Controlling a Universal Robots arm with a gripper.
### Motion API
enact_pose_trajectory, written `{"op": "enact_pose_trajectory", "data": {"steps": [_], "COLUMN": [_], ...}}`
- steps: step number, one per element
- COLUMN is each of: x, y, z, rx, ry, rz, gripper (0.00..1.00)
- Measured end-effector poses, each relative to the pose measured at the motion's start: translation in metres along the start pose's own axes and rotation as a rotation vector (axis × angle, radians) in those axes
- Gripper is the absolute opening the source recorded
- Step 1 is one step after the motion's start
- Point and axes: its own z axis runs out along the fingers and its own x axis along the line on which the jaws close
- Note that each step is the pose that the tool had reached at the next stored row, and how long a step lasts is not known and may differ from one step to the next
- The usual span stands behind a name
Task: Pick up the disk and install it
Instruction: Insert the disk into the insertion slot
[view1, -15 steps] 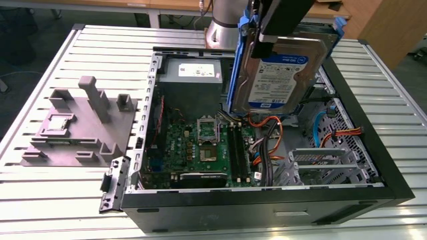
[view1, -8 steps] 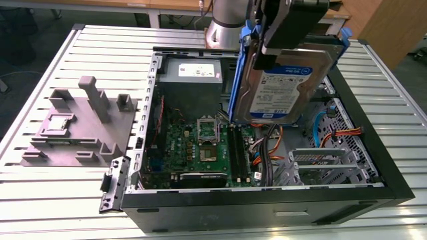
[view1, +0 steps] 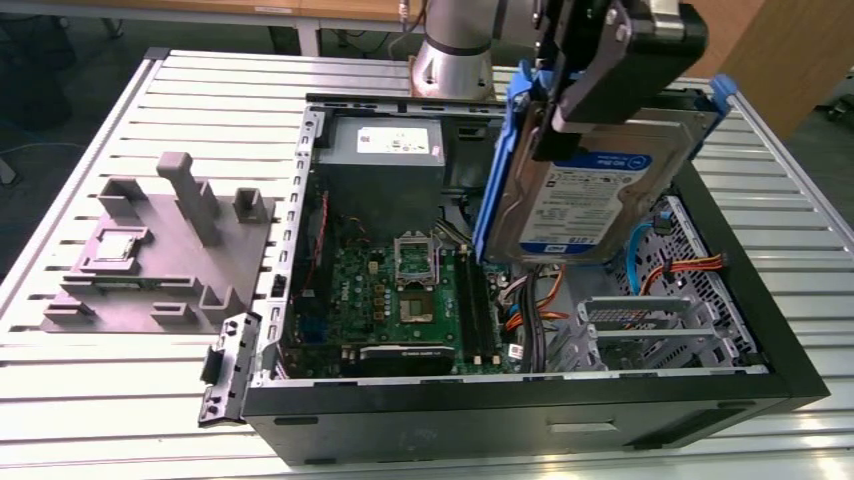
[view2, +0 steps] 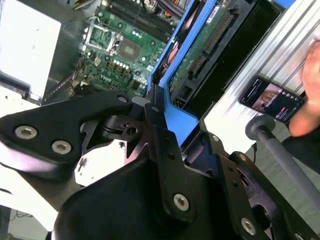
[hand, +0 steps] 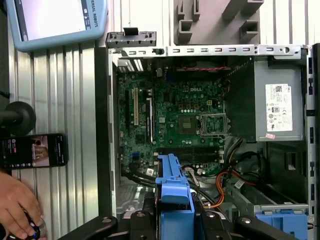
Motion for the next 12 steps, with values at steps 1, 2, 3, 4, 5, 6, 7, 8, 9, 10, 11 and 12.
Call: {"op": "enact_pose_trajectory", "data": {"steps": [1, 2, 3, 4, 5, 6, 7, 8, 9, 10, 11, 12], "x": [0.0, 0.0, -0.0001, -0.0002, -0.0003, -0.0004, -0.0005, -0.0005, -0.0005, -0.0004, 0.0, 0.0007], "y": [-0.0028, -0.0054, -0.008, -0.0105, -0.0129, -0.015, -0.0171, -0.019, -0.0204, -0.0216, -0.0225, -0.0233], "z": [0.0004, 0.0009, 0.0015, 0.002, 0.0025, 0.0031, 0.0038, 0.0045, 0.0053, 0.0062, 0.0072, 0.0083], "rx": [0.0, 0.0001, 0.0001, 0.0001, 0.0, 0.0001, 0.0, 0.0001, 0.0001, 0.0, 0.0, 0.0], "ry": [-0.0001, -0.0002, -0.0003, -0.0002, 0.0001, 0.0003, 0.0003, 0.0003, 0.0004, 0.0006, 0.0005, 0.0005], "rz": [0.0, 0.0, 0.0, 0.0, 0.0, 0.0, 0.0, 0.0, 0.0, 0.0, 0.0, 0.0], "gripper": [0.36, 0.36, 0.36, 0.36, 0.36, 0.36, 0.36, 0.36, 0.36, 0.36, 0.36, 0.36]}}
